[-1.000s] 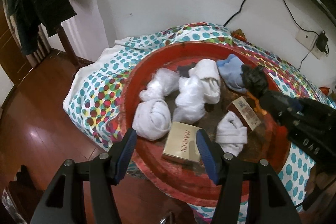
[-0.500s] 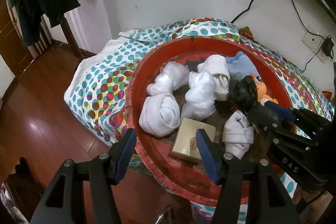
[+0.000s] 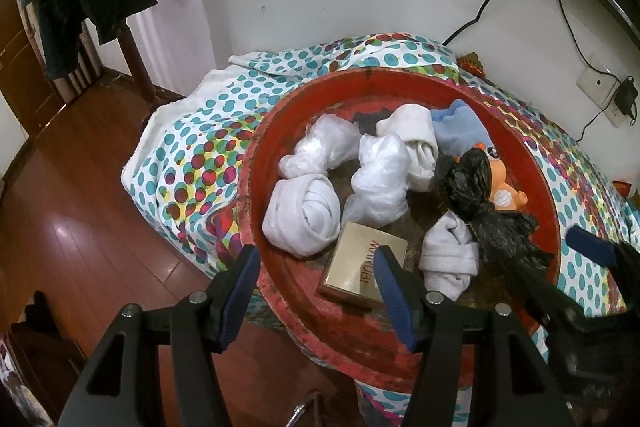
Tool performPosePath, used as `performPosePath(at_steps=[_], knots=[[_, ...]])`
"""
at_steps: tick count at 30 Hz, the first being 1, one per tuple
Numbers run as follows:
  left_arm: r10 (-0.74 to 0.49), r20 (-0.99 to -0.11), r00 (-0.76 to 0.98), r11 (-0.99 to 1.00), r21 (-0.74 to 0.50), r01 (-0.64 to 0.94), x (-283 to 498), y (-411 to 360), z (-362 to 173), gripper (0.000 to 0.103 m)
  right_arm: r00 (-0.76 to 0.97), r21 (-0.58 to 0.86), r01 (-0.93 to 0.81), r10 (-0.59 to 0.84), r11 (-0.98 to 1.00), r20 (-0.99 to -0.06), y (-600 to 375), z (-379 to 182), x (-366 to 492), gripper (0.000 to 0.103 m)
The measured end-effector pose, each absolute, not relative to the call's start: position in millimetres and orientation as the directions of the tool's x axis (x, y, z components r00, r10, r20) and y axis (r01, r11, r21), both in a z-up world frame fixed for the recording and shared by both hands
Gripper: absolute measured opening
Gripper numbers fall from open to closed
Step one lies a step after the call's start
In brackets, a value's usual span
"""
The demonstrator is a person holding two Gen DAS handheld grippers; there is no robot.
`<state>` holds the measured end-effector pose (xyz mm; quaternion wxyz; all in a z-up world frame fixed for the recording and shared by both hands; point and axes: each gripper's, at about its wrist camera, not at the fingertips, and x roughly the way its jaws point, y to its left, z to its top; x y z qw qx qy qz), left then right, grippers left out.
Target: Organize objects
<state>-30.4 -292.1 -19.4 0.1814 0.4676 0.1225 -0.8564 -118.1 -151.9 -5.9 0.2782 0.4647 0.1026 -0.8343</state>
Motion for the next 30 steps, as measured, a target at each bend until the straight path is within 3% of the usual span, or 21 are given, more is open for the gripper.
performPosePath(at_steps=[14, 21, 30], knots=[[-0.192, -0.845, -0.499, -0.927, -0.011, 0.375, -34, -266, -15, 0.060, -0.324, 0.099, 0.528, -0.308, -0.843, -0.894, -140, -27, -90, 0.102], [-0.139, -0.839, -0.527, -0.938, -0.059, 0.341, -33, -263, -14, 0.060, -0.315, 0.105, 0.511, -0.299, -0.853, -0.900, -138, -29, -88, 0.102], [-0.174, -0.839, -0.515, -0.946, -0.004, 0.325, -34, -252, -13, 0.060, -0.315, 0.101, 0.508, -0.293, -0.856, -0.903, -136, -29, -87, 0.102]])
